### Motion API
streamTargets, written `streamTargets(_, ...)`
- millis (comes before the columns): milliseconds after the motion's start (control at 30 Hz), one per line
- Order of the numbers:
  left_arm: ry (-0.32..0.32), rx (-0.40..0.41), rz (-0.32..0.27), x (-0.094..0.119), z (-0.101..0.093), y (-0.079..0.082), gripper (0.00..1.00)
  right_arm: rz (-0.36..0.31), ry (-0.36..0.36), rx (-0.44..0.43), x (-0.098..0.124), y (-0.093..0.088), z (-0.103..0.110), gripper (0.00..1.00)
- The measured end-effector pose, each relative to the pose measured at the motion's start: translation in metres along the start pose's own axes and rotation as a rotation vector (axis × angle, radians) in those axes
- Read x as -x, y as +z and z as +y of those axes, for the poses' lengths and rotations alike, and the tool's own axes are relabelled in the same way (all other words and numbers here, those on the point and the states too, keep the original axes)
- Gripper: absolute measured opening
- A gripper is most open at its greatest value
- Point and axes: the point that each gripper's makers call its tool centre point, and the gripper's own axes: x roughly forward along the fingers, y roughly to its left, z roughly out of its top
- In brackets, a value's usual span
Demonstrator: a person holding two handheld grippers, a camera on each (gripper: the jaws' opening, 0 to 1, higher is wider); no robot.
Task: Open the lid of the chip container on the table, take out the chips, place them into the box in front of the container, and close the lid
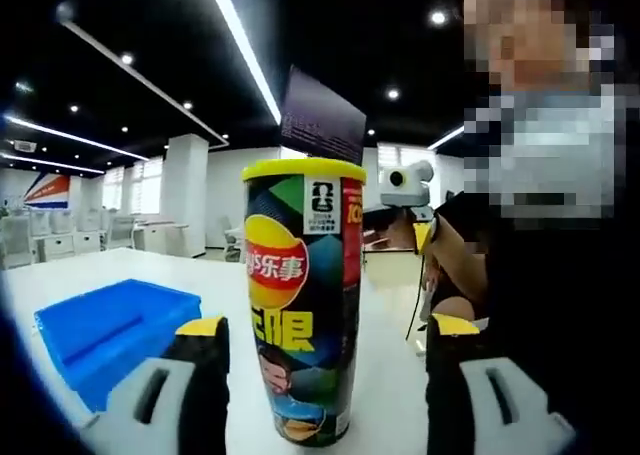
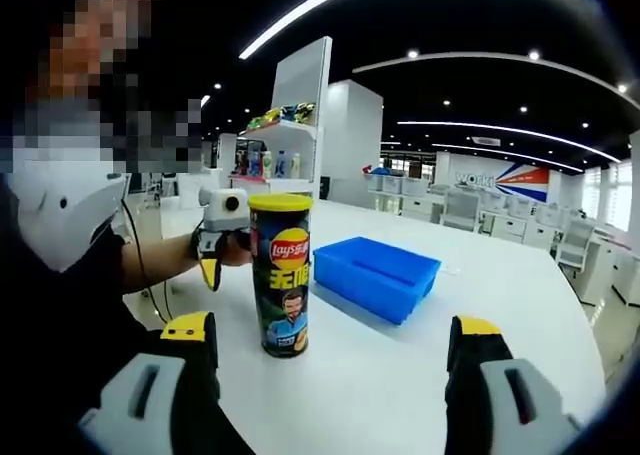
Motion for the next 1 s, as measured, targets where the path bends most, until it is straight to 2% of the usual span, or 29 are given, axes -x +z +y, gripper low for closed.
streamTargets(367, -0.009, 0.025, -0.011, -0.012, 0.001, -0.005, 0.76, 0.004, -0.004, 0.002, 0.001, -0.001, 0.001, 0.9)
streamTargets(1000, 0.016, 0.035, -0.006, -0.017, 0.008, -0.01, 0.72, 0.006, -0.01, 0.003, 0.002, -0.002, 0.001, 0.9)
